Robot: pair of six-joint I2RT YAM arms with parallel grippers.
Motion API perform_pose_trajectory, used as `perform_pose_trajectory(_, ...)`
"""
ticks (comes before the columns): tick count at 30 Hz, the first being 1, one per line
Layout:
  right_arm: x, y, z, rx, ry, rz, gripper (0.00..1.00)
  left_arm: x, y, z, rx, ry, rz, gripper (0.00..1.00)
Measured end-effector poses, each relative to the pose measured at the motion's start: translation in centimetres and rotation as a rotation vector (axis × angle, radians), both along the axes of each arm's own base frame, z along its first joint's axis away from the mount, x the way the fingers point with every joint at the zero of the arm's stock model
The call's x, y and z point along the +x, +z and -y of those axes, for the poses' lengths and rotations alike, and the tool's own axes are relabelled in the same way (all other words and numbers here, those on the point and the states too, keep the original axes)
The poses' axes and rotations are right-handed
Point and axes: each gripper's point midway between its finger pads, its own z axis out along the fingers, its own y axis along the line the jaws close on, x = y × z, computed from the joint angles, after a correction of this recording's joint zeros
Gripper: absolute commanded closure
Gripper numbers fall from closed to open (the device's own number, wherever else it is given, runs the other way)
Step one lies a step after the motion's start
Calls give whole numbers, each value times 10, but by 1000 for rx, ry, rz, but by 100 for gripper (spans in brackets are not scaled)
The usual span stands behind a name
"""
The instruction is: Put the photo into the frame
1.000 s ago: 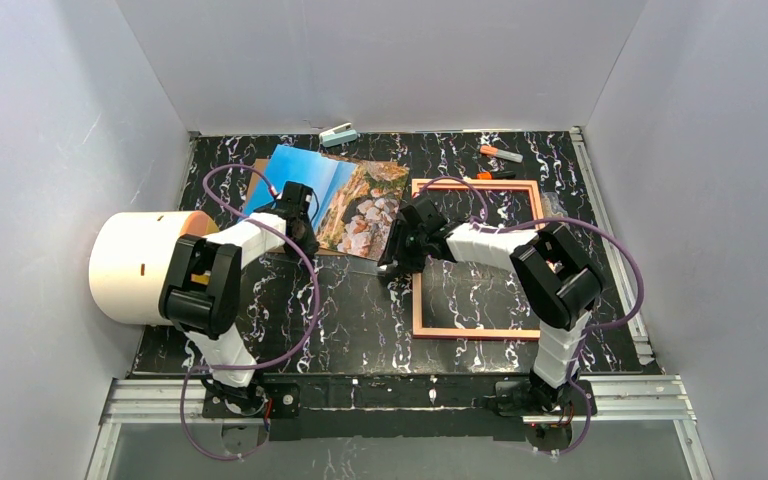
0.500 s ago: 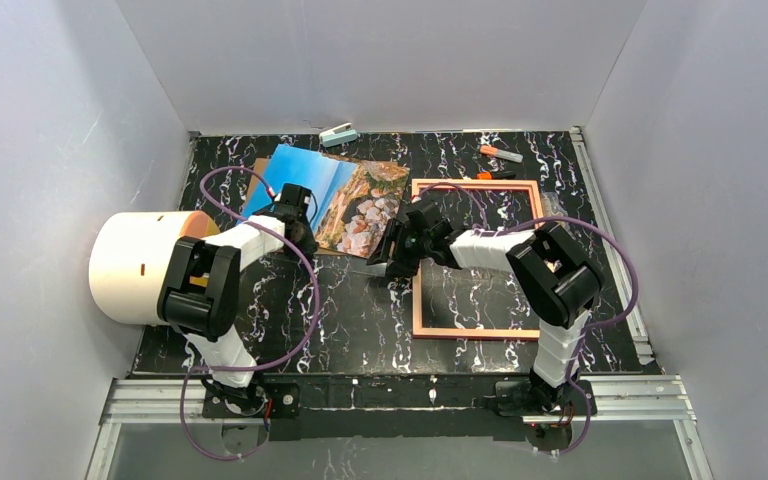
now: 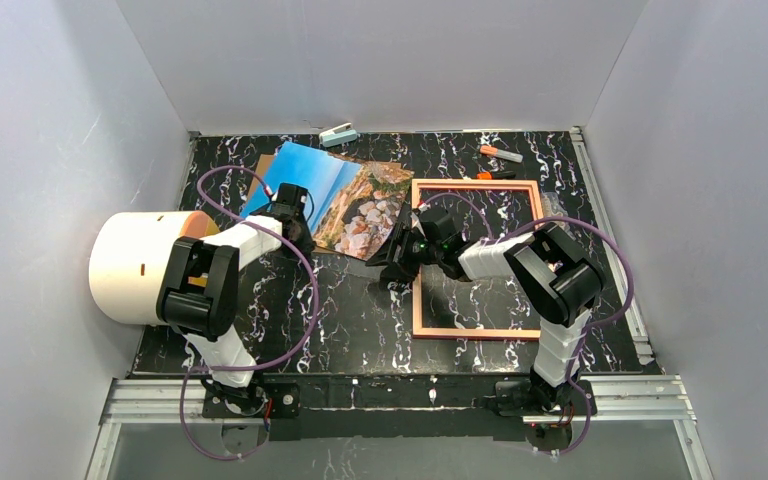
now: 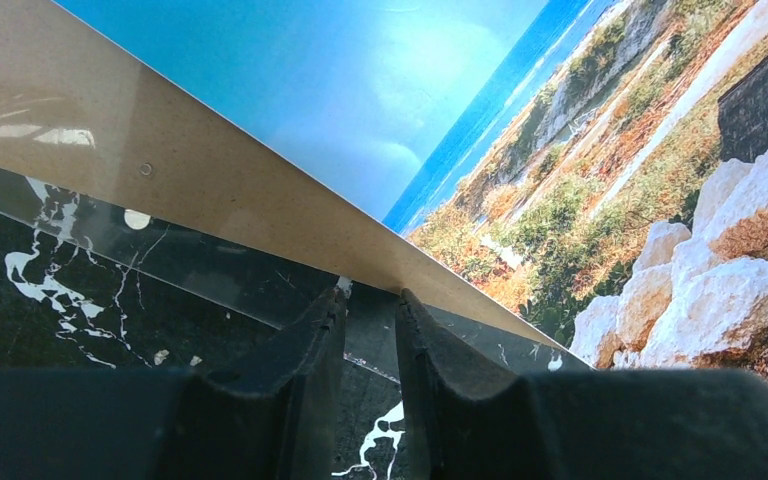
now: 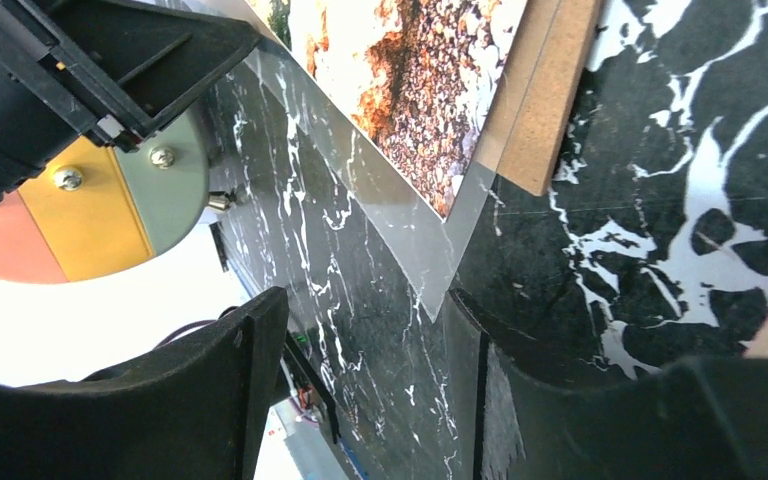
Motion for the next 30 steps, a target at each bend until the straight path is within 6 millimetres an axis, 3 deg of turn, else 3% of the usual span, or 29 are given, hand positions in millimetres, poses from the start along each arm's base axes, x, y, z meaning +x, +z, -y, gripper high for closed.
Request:
perform_pose_trajectory(6, -1, 6, -3, 29, 7, 2, 41, 0, 0, 0, -4, -6, -2, 76)
perform_pose_trajectory(18, 6, -8, 6, -64, -55, 19, 43, -3, 1, 4, -19, -25, -11, 76)
perform_pose_trajectory(25, 11, -2, 3, -42, -61, 49, 43, -3, 1, 5, -22, -27, -12, 76)
perform_pose_trajectory(30, 14, -14, 11, -109, -106, 10, 43, -3, 1, 5, -21, -27, -12, 76)
